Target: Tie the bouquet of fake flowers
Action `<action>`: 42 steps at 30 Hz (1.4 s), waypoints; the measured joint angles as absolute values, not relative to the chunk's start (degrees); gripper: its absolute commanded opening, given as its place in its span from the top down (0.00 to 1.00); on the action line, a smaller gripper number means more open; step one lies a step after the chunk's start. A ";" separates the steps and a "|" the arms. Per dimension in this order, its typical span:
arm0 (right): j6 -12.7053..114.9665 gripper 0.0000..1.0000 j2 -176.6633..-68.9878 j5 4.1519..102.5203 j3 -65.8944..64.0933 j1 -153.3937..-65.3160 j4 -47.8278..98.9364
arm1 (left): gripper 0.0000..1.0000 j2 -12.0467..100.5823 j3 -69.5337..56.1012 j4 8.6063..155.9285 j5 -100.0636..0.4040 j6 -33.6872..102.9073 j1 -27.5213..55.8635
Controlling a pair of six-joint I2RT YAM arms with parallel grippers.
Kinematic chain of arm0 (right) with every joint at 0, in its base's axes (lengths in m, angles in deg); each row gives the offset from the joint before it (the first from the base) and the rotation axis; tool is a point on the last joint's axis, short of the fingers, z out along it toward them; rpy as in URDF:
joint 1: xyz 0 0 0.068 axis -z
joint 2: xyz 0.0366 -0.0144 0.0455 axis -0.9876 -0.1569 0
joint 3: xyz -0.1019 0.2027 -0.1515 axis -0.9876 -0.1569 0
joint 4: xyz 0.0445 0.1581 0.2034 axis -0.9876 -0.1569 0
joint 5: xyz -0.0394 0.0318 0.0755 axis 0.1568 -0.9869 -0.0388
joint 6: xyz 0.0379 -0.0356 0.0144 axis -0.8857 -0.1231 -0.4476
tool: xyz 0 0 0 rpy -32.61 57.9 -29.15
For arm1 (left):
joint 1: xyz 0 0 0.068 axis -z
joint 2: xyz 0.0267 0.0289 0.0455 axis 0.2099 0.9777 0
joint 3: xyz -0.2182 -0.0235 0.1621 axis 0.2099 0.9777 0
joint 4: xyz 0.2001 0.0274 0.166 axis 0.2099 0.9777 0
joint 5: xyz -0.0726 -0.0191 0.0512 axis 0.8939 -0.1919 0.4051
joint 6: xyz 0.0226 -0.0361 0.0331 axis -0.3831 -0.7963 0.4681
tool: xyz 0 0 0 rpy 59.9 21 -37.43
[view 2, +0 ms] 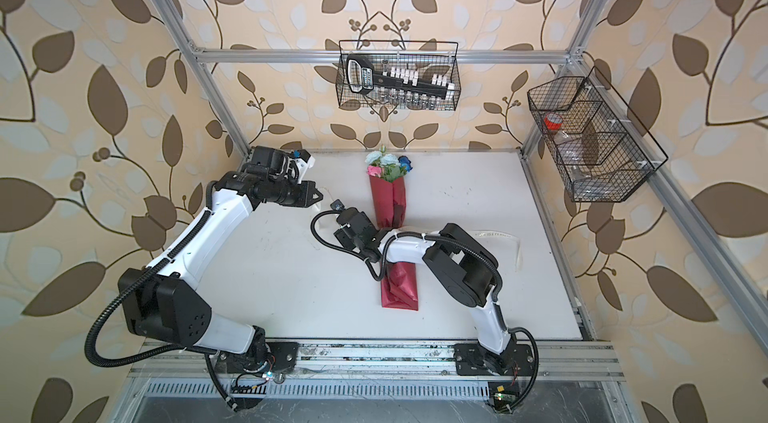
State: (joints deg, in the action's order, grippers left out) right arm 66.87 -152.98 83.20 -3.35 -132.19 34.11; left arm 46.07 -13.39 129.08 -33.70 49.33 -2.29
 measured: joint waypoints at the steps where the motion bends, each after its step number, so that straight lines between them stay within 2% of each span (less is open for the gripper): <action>1: 67.11 0.38 -153.72 83.68 -2.78 -132.19 34.46 | 1.00 46.07 -13.39 129.23 -33.70 49.33 -2.29; 5: 67.90 0.57 -155.42 84.56 -2.25 -132.22 35.67 | 1.00 46.09 -13.52 129.75 -33.92 49.33 -2.29; 7: 67.88 0.74 -155.66 84.69 -2.23 -132.22 35.93 | 1.00 46.18 -13.63 130.04 -34.19 49.33 -2.29; 9: 67.97 0.97 -155.66 84.75 -2.25 -132.22 36.34 | 1.00 46.35 -13.76 130.21 -34.58 49.33 -2.29; 10: 67.84 1.00 -155.66 84.69 -2.25 -132.22 36.67 | 1.00 46.53 -13.85 130.39 -34.97 49.33 -2.29; 11: 68.03 1.00 -155.62 84.60 -2.39 -132.22 37.00 | 1.00 46.74 -13.96 130.50 -35.63 49.33 -2.29; 13: 67.55 1.00 -154.99 84.34 -3.46 -132.22 37.65 | 0.94 47.38 -14.11 130.80 -37.20 49.30 -2.29; 16: 66.90 1.00 -152.14 84.19 -7.04 -132.22 37.92 | 0.79 48.89 -14.18 131.15 -41.01 49.19 -2.29; 18: 65.98 1.00 -149.13 84.16 -9.84 -132.17 37.83 | 0.60 50.92 -14.50 131.90 -44.85 49.02 -2.29; 19: 65.39 1.00 -147.53 84.08 -11.15 -132.15 37.98 | 0.54 51.97 -14.68 132.18 -46.45 48.76 -2.29; 21: 64.14 1.00 -143.95 83.81 -13.71 -131.82 38.46 | 0.47 54.87 -15.20 133.03 -49.53 48.60 -2.29; 25: 61.23 1.00 -138.27 82.46 -17.82 -130.29 40.39 | 0.43 58.50 -14.72 132.53 -50.40 48.71 -2.36; 34: 56.84 1.00 -133.68 74.92 -27.26 -124.28 46.97 | 0.40 55.40 -6.57 118.43 -35.43 48.67 -1.99; 42: 57.13 1.00 -131.47 69.76 -31.32 -123.80 51.75 | 0.38 51.99 5.80 101.19 -28.18 58.29 2.30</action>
